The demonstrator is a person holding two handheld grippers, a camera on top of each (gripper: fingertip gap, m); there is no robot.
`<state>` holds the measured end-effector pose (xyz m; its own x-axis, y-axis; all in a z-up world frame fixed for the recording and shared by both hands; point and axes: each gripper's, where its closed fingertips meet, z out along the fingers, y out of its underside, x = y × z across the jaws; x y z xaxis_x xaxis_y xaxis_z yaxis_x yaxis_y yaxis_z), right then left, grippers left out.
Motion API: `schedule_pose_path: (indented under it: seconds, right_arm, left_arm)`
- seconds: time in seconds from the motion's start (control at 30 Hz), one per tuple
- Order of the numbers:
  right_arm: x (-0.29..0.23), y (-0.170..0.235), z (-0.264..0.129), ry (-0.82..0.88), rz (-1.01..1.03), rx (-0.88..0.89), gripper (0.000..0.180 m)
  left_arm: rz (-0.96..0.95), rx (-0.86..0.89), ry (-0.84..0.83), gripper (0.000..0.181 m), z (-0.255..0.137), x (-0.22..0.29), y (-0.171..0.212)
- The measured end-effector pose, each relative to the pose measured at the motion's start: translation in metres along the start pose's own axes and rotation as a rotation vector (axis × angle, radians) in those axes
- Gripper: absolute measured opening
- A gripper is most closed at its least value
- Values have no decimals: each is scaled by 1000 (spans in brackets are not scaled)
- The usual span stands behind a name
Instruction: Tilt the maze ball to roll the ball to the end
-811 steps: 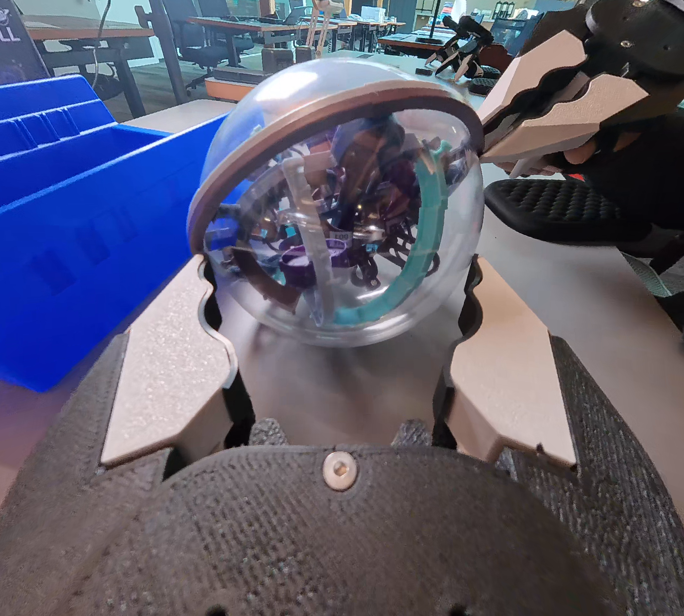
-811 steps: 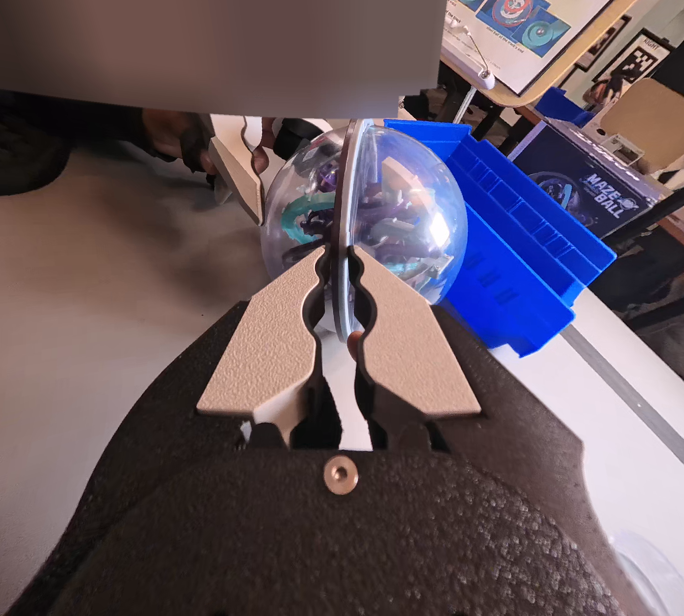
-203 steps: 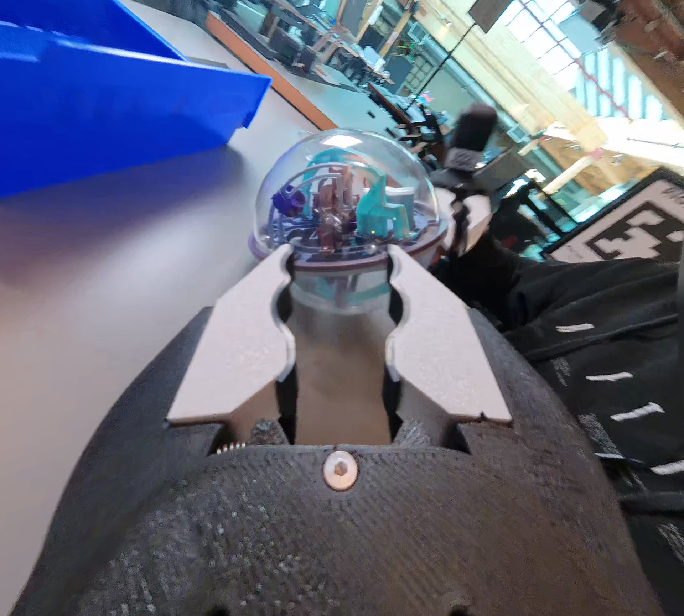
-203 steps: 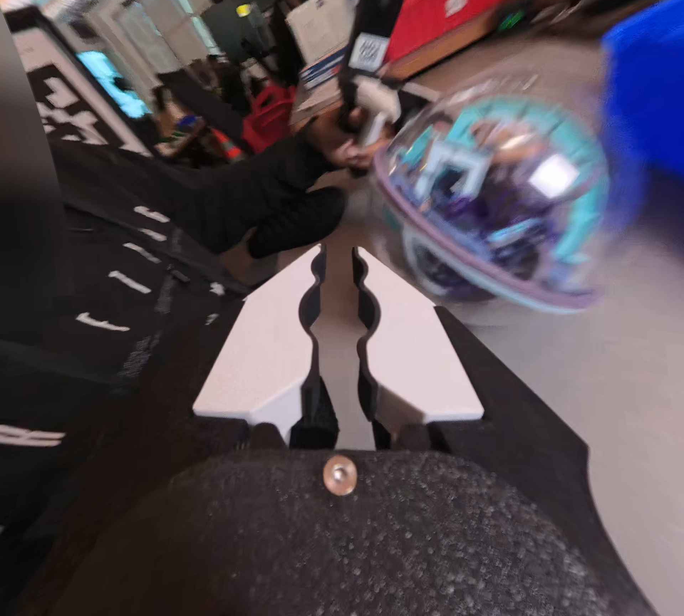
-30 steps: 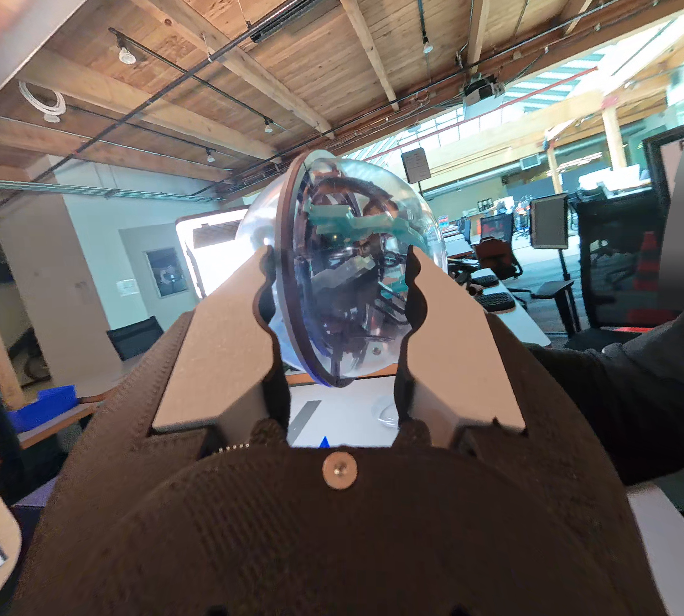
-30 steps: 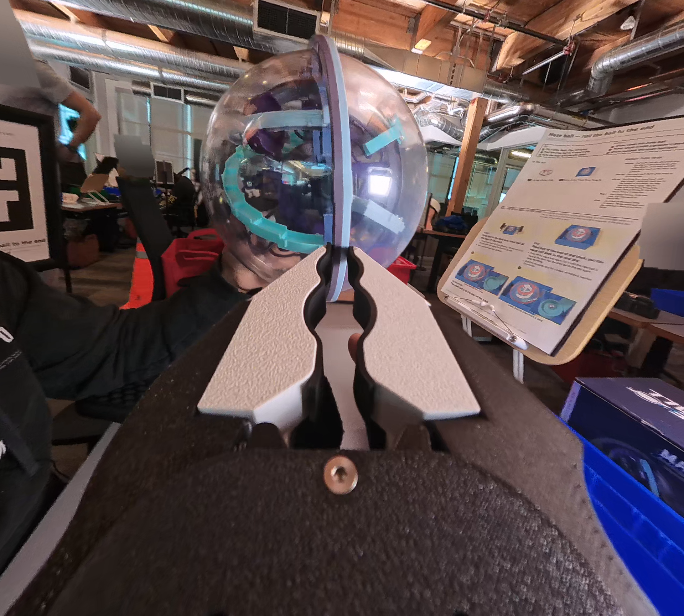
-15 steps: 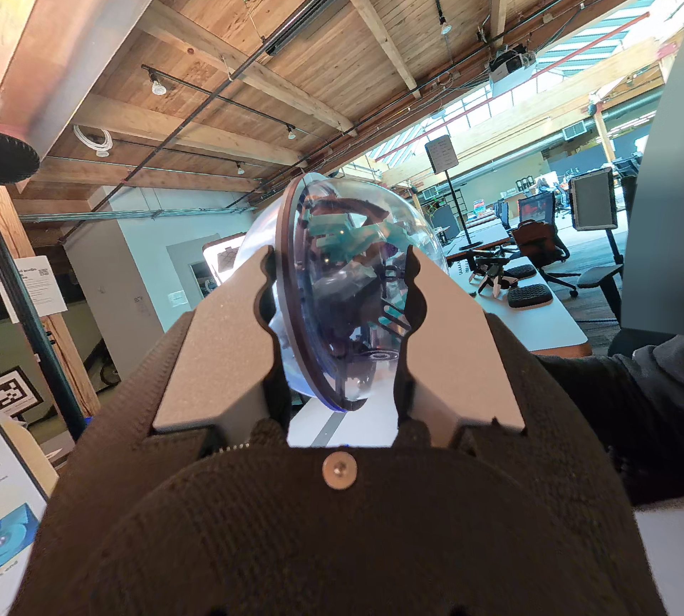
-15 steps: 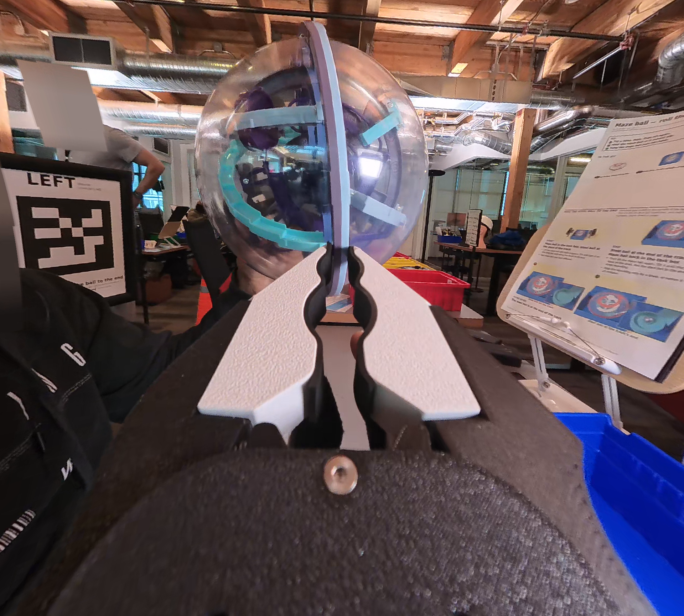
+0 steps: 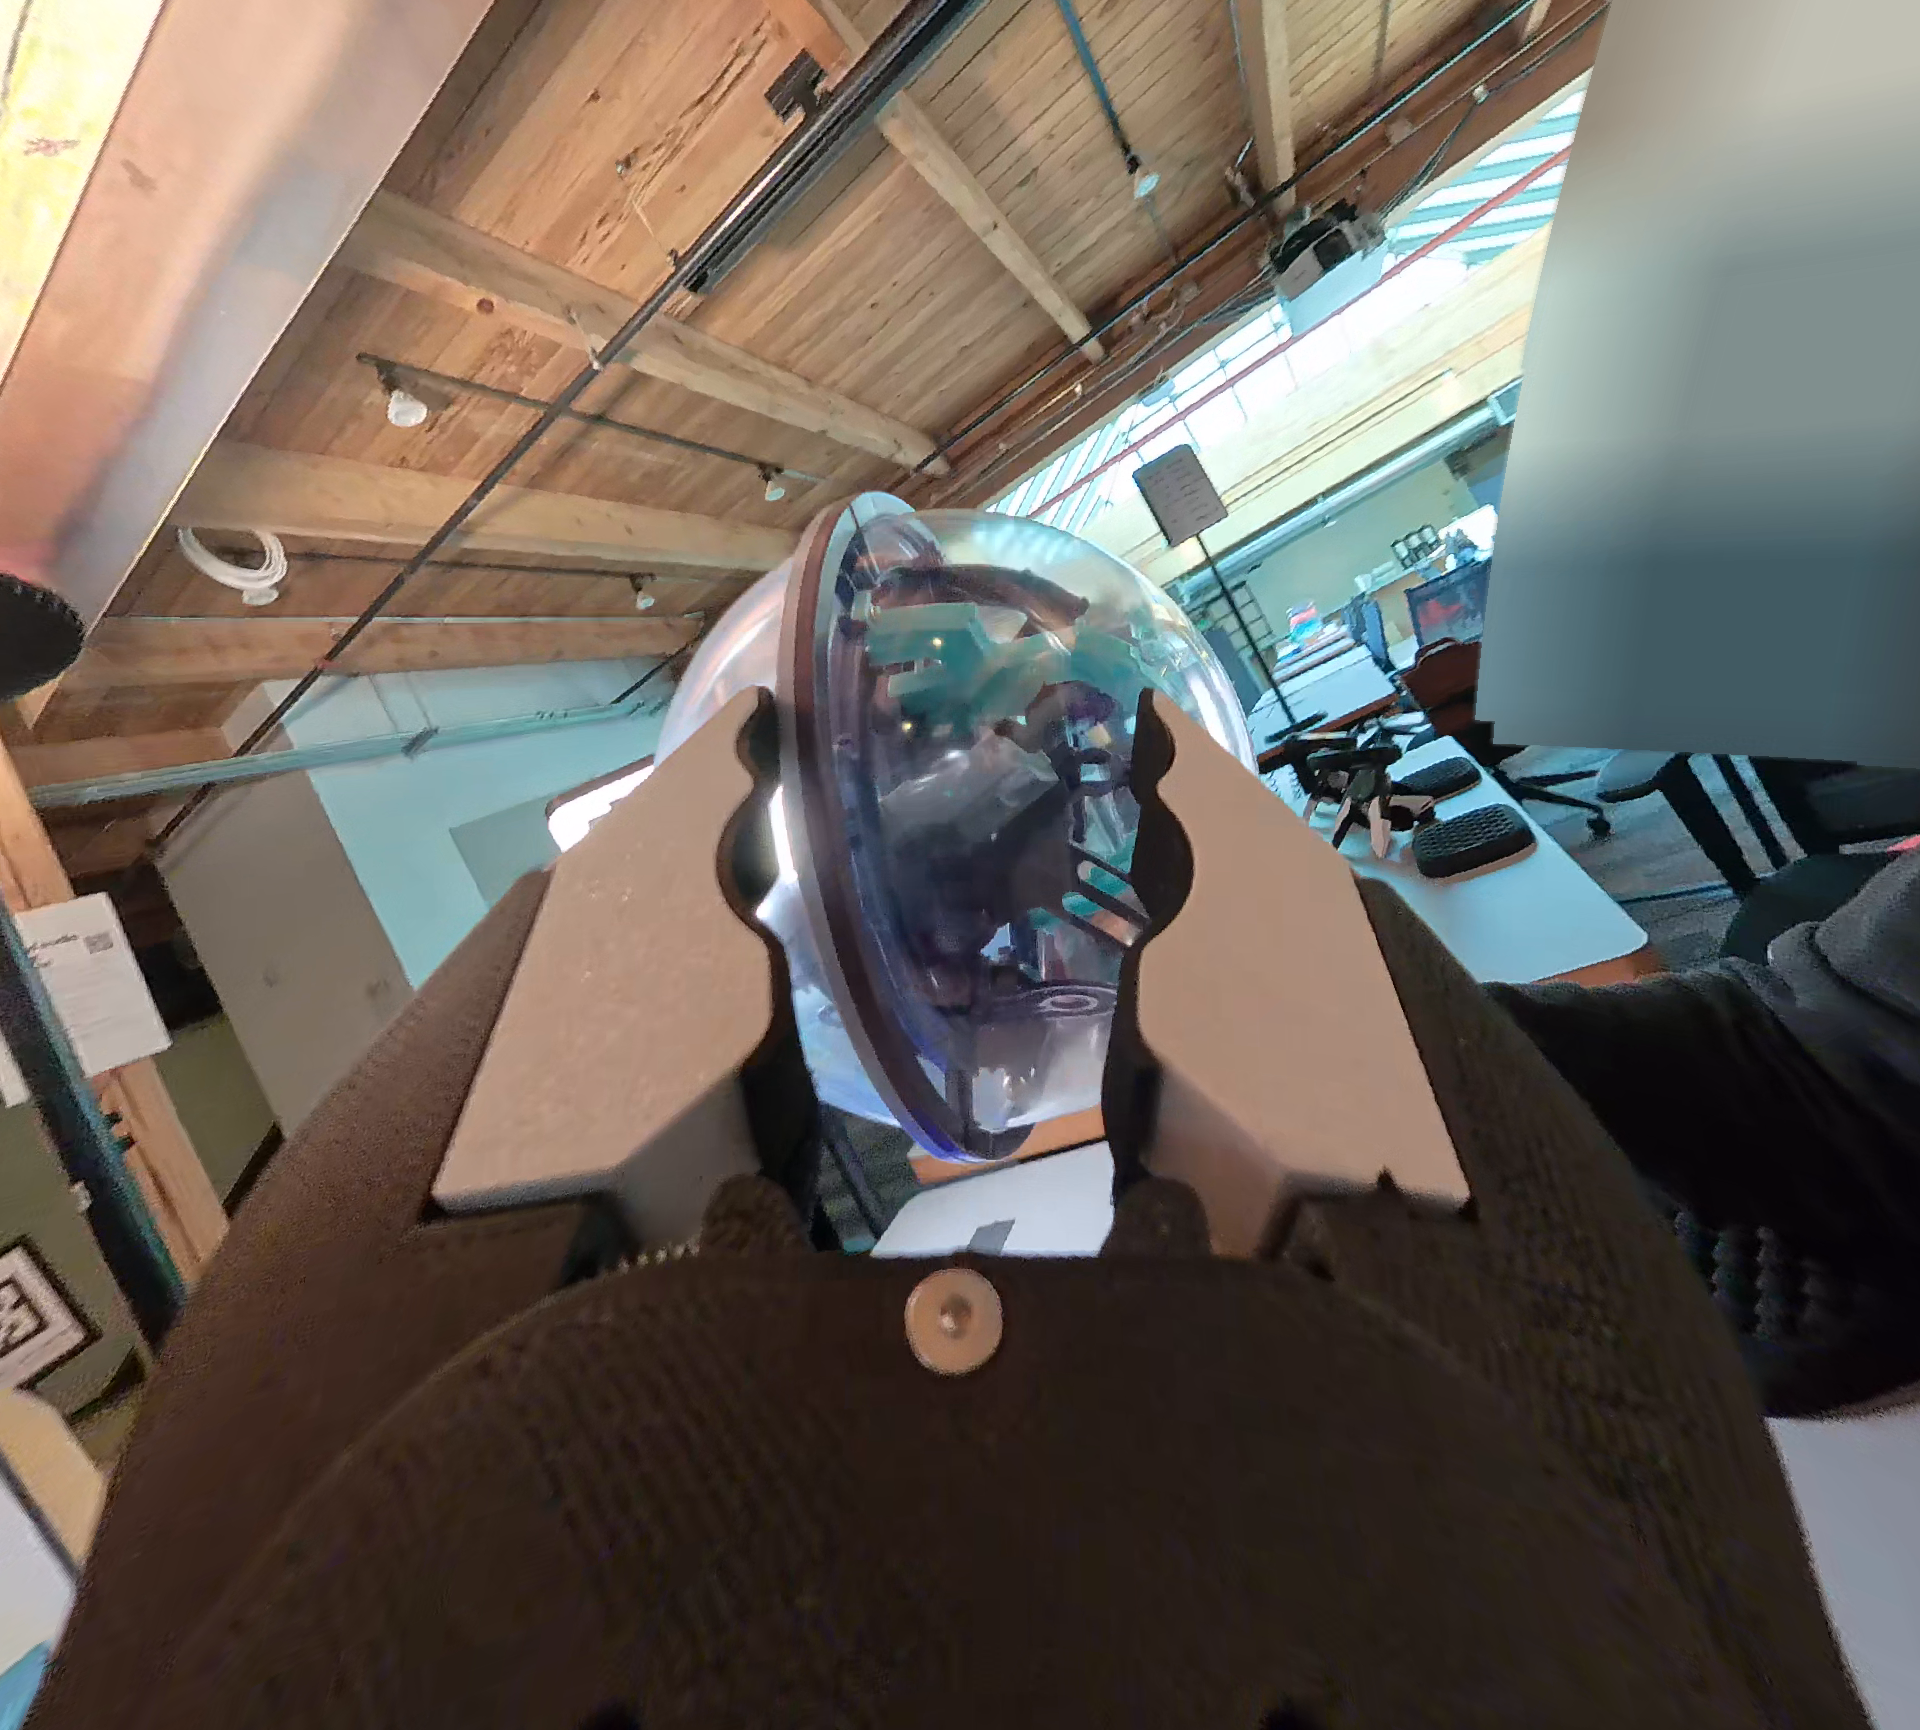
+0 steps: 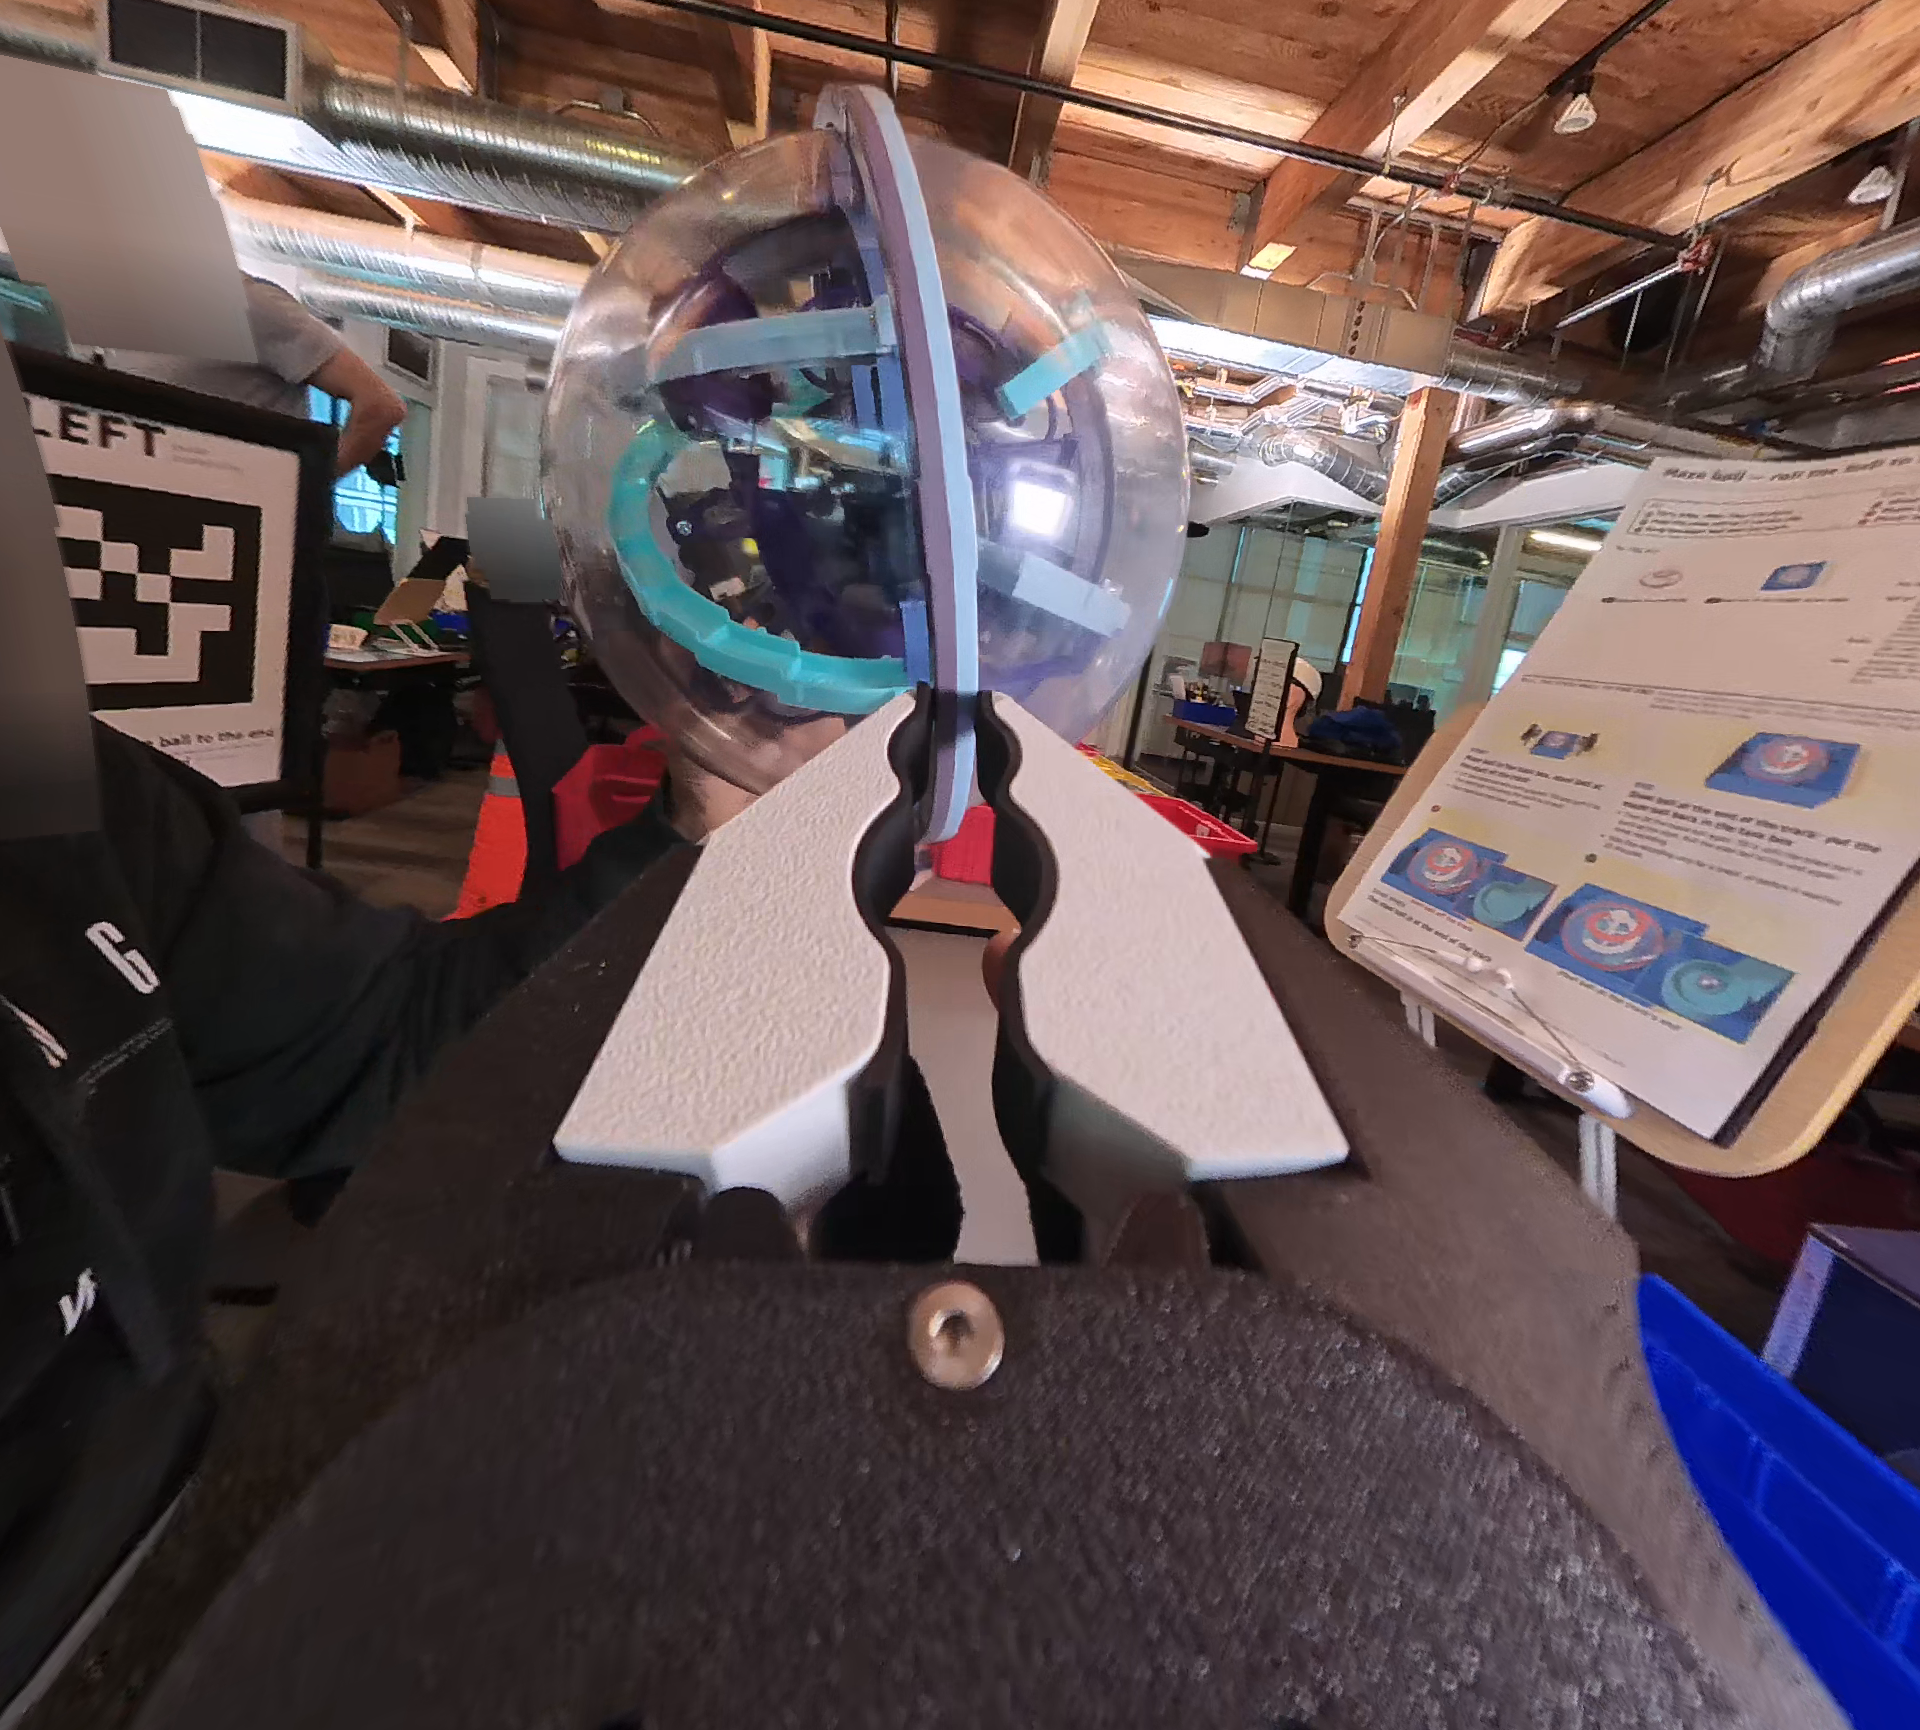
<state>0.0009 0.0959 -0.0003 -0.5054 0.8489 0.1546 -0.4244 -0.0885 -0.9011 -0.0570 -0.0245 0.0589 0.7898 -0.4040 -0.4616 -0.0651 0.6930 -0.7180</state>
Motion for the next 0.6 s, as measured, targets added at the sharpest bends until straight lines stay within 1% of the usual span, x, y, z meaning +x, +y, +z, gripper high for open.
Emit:
schedule_pose_path:
  seconds: [0.1, 0.4, 0.6]
  right_arm:
    - [0, -2, -2, 22, -40, -28, 6]
    - [-2, -14, -7, 39, -89, -9, 5]
    - [-1, -14, -8, 45, -106, 2, 6]
  left_arm:
    - [-37, 25, 4, 68, -2, -3, 4]
    - [11, 48, 39, 67, -5, 2, 10]
    - [23, 59, 42, 67, -4, 4, 11]
